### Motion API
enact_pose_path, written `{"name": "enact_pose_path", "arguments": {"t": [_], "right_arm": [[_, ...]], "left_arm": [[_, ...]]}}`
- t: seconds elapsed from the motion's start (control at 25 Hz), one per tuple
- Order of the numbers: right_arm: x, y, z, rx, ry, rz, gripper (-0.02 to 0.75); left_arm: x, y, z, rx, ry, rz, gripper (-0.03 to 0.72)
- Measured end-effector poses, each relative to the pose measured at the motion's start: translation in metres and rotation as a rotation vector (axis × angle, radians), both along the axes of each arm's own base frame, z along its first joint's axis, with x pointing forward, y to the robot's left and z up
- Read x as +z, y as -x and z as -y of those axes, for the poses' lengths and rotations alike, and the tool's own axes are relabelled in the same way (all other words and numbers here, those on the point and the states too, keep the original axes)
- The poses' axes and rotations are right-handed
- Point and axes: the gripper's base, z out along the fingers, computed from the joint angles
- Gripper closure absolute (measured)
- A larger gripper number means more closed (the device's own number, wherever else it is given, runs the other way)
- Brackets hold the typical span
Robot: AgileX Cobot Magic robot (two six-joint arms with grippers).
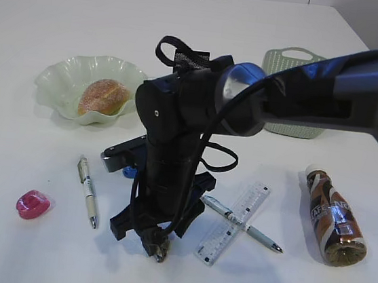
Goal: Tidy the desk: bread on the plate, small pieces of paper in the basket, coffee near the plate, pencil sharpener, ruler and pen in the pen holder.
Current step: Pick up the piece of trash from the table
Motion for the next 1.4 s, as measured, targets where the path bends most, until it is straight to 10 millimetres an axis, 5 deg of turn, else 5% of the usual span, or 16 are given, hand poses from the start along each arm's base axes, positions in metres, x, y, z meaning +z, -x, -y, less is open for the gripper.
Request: {"name": "enact_pose_path", "arguments": {"t": [1.0, 1.2, 1.24, 1.36, 1.4], "right_arm": [[-0.0066, -0.0005, 0.0004, 0.004, 0.015, -0.007, 0.33], [-0.0091, -0.0005, 0.0005, 0.005, 0.02, -0.011, 0.438], [-0.0087, -0.0008, 0.0003, 0.005, 0.019, -0.009, 0.522], [-0.0087, -0.0008, 0.0003, 0.005, 0.019, -0.009, 0.522], [-0.0083, -0.001, 0.0001, 0.005, 0.019, -0.009, 0.62]], "left_arm": [[0.0, 0.0, 0.0, 0.0, 0.0, 0.0, 0.294], [0.0, 0.0, 0.0, 0.0, 0.0, 0.0, 0.294], [0.0, 0.0, 0.0, 0.0, 0.0, 0.0, 0.294], [0.0, 0.0, 0.0, 0.0, 0.0, 0.0, 0.29], [0.0, 0.0, 0.0, 0.0, 0.0, 0.0, 0.292]]}}
